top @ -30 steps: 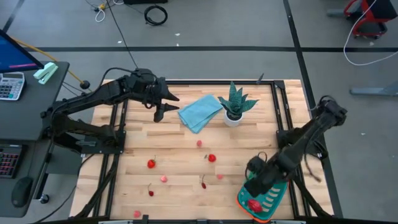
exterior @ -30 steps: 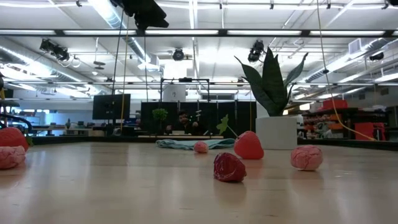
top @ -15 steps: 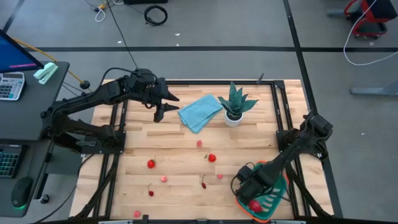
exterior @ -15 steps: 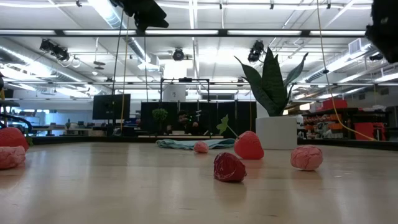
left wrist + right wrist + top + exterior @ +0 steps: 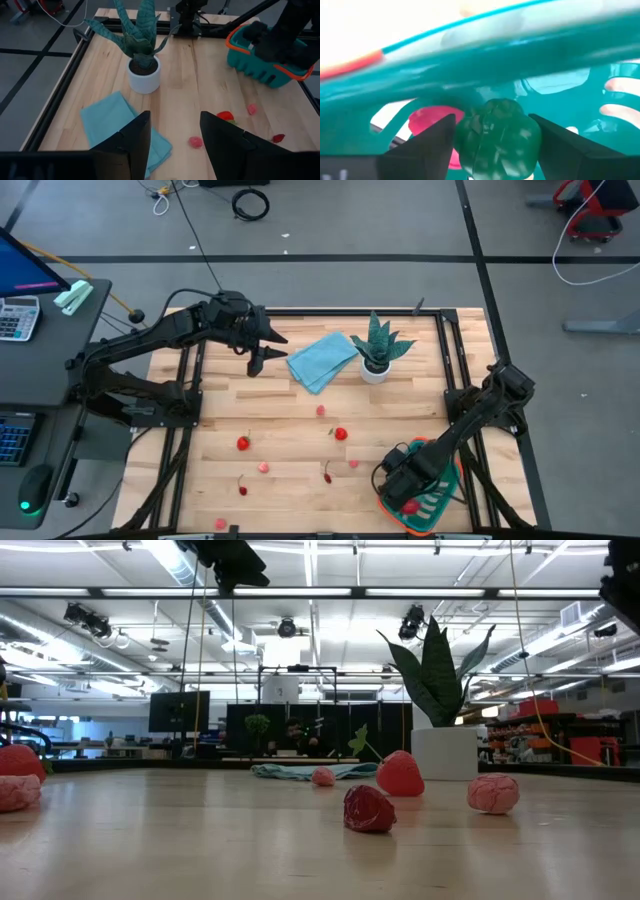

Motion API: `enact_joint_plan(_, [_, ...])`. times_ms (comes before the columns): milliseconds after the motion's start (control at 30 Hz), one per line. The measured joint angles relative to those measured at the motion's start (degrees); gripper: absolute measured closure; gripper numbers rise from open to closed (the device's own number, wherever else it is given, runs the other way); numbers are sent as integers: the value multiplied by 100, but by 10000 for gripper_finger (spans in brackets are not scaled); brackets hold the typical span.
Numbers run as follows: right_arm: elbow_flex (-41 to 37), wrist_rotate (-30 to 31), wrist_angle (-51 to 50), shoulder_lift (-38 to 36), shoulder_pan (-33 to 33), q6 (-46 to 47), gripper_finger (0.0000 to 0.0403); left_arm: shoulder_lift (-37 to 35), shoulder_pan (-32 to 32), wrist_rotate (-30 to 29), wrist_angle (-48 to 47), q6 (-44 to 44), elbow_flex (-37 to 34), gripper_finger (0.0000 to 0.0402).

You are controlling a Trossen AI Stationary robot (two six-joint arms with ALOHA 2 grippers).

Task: Pick and placing Produce into tupperware
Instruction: Put the bell pepper into the basket

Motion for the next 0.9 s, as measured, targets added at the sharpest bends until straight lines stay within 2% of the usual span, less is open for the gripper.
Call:
enact_joint_plan(367, [0,171,17,-86,0,29,142,0,0,0,-312,9,2,217])
enact_joint_plan(467, [0,178,2,-86,0,167,142,0,0,-4,-285,320,2,216])
enact_joint_plan(600, [0,17,15,-86,-2,491,142,71,0,-17,-286,862,4,216])
enact_joint_plan(700, [0,-183,64,-86,0,531,142,128,-11,-9,-263,888,9,217])
enact_joint_plan(900, [0,-200,170,-86,-30,317,141,211,-20,-6,-438,879,5,224])
